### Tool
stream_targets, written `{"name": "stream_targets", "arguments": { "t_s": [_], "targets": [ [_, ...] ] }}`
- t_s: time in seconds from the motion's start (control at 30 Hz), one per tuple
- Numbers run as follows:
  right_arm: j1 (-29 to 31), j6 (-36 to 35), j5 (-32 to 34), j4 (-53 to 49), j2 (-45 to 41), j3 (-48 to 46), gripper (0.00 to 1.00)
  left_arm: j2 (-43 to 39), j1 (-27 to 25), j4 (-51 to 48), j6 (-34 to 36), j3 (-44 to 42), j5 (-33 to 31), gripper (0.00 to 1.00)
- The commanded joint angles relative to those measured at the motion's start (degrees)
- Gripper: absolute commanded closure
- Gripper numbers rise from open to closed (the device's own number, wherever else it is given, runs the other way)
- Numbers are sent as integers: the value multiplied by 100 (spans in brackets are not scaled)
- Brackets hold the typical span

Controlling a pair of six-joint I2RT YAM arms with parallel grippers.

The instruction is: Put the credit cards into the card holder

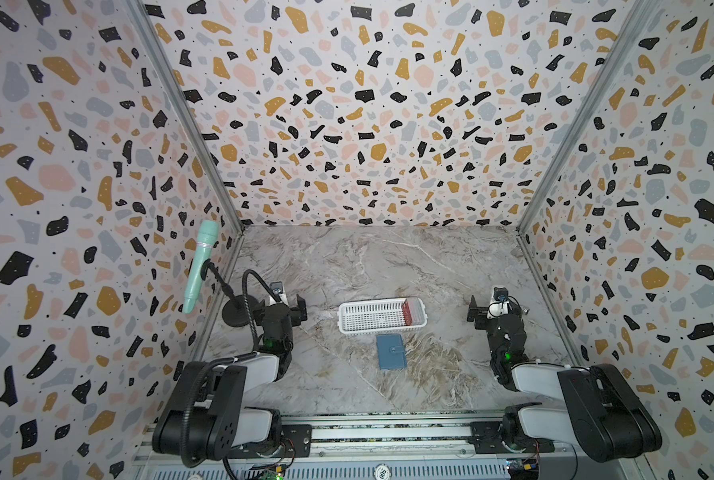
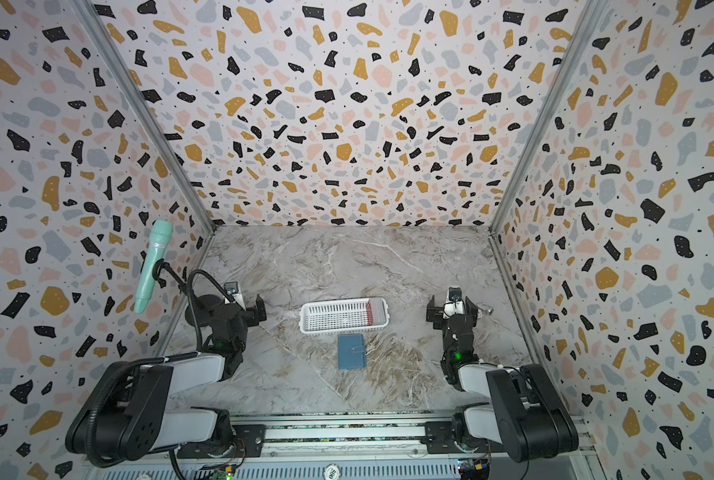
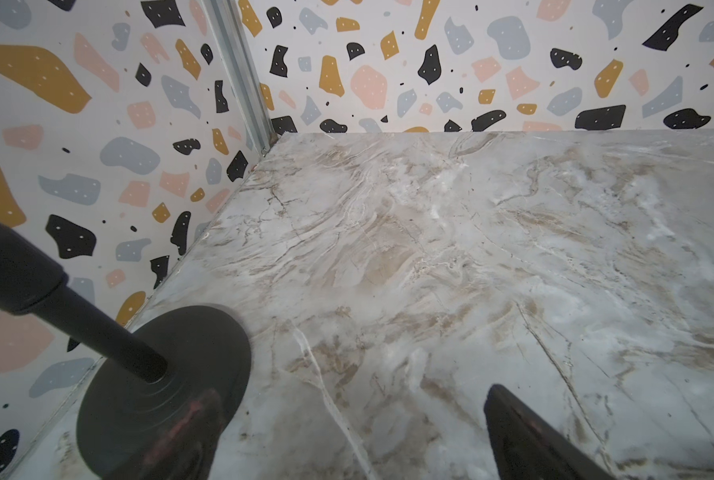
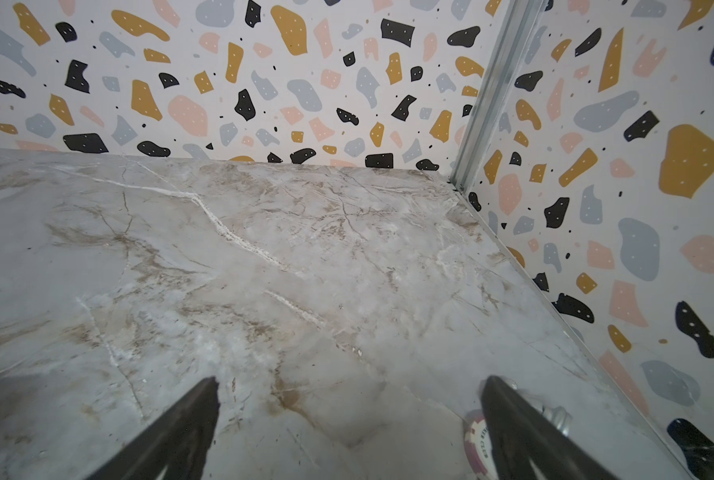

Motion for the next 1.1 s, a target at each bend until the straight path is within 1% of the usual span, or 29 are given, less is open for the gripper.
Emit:
{"name": "stream_targets", "arguments": {
  "t_s": [0.0,0.07,0.17,0.2,0.23,0.27,0.3,0.33,0.37,0.4,0.47,0.63,1.07],
  "targets": [
    [-75,-111,-252,677,242,62,1,228,92,1123,70,-34,23,0],
    [-99,-135,-329,797,413,90,1,119,118,1048,73,-90,85,0],
    [-305,-10,-636,1119,746,51,1,161,121,1810,96,-521,176,0],
    [-410,45,-818,1257,877,25,1,352,121,2345,107,-697,219,0],
    [-492,73,-975,1407,992,2,1,423,121,2649,118,-758,259,0],
    [-556,70,-1156,1424,1058,17,1,372,121,2451,112,-695,246,0],
    [-630,72,-1435,1226,1016,118,1,246,121,1995,122,-571,258,0],
    [-728,62,-1681,962,1023,252,1,216,121,1890,124,-552,260,0],
    [-768,36,-1802,832,1093,372,1,303,121,2122,124,-603,257,0],
    [-751,15,-1805,812,1086,375,1,323,121,2181,112,-614,253,0],
    [-751,-10,-1807,805,1073,361,1,265,129,1950,130,-549,285,0],
    [-621,-64,-1596,753,1078,393,1,257,129,2018,116,-580,226,0],
    [-617,-81,-1585,754,1078,392,1,241,130,2004,116,-584,236,0]
  ]
}}
